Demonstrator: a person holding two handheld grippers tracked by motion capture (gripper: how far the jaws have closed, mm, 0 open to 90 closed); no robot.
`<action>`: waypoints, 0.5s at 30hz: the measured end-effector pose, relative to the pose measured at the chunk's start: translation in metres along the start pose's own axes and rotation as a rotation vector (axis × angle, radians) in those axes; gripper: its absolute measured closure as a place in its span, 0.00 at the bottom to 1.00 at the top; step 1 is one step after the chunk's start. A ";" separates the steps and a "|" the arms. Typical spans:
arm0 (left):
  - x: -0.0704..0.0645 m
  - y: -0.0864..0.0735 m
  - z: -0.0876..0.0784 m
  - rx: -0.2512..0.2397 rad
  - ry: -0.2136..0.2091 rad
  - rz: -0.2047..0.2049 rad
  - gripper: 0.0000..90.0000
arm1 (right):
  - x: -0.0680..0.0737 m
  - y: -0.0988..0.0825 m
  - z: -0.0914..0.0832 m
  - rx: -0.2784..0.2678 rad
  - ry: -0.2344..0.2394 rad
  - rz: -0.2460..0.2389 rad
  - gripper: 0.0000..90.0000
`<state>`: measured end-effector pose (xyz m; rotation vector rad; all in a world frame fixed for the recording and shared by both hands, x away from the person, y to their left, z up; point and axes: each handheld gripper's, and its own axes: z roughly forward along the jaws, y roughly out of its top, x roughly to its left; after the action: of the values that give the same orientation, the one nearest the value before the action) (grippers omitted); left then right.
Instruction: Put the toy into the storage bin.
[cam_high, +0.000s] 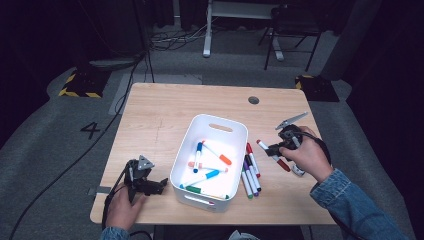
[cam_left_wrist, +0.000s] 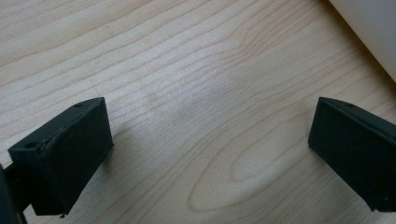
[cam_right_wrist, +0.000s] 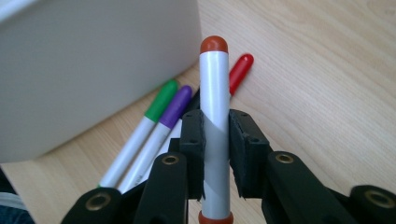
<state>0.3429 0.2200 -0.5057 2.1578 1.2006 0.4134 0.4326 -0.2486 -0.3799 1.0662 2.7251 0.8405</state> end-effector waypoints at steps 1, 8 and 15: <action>0.000 0.000 0.000 -0.001 0.001 0.000 0.00 | 0.001 0.002 -0.002 -0.007 0.007 -0.001 0.85; 0.000 0.000 0.000 0.000 0.000 0.004 0.00 | 0.014 0.020 -0.019 -0.046 0.032 -0.033 0.85; 0.000 0.000 0.000 0.000 0.001 0.004 0.00 | 0.030 0.041 -0.026 -0.058 0.045 -0.083 0.85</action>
<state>0.3432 0.2202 -0.5056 2.1605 1.1965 0.4167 0.4273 -0.2167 -0.3329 0.9279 2.7421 0.9354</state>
